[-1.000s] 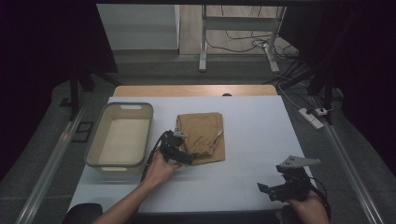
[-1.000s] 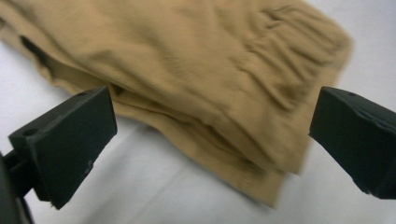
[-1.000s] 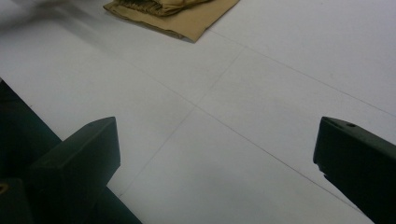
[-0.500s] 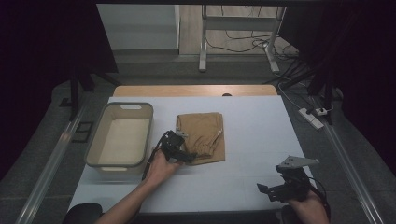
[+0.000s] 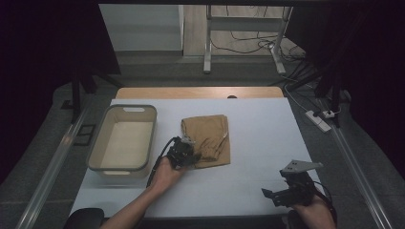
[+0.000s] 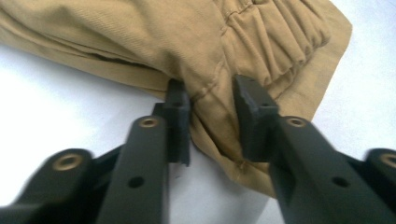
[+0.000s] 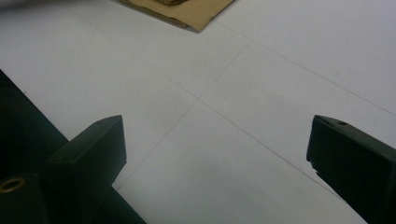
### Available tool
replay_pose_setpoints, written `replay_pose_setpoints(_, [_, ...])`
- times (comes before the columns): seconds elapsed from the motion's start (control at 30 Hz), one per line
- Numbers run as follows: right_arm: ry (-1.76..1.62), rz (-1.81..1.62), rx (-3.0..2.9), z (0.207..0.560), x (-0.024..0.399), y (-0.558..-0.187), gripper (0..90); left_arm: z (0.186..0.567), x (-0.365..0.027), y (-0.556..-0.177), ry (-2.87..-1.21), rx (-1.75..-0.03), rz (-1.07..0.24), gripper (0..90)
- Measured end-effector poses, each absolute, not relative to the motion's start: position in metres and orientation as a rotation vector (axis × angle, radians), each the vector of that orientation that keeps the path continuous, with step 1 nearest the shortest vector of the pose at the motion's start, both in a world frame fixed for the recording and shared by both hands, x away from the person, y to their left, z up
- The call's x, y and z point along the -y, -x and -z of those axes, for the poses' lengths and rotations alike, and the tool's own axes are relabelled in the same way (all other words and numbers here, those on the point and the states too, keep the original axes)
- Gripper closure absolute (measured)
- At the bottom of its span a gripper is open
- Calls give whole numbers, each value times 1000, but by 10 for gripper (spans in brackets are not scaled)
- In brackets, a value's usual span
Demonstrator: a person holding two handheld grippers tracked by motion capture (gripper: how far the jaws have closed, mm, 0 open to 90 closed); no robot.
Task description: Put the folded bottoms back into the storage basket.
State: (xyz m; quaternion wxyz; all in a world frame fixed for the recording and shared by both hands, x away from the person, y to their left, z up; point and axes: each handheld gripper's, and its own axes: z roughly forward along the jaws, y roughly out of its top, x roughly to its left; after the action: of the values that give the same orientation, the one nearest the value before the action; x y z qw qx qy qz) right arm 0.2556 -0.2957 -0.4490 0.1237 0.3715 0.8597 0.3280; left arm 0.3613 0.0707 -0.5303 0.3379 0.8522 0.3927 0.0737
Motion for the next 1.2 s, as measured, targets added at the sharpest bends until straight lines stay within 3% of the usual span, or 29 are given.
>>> replay_pose_setpoints(0.2, [-1076,-958,-2505,449,296,-255,46,527,-71,-366,-2228,-1054,-155,766])
replay_pose_setpoints(0.4, [-1076,-968,-2501,449,297,-255,46,524,-74,-368,-2245,-1054,-141,769])
replay_pose_setpoints(0.57, [-1066,-983,-2494,448,297,-254,46,519,-71,-366,-2308,-1054,-224,769])
replay_pose_setpoints(1.2, [-958,-1094,-2488,441,275,-261,14,520,-78,-370,-2290,-1094,-142,764])
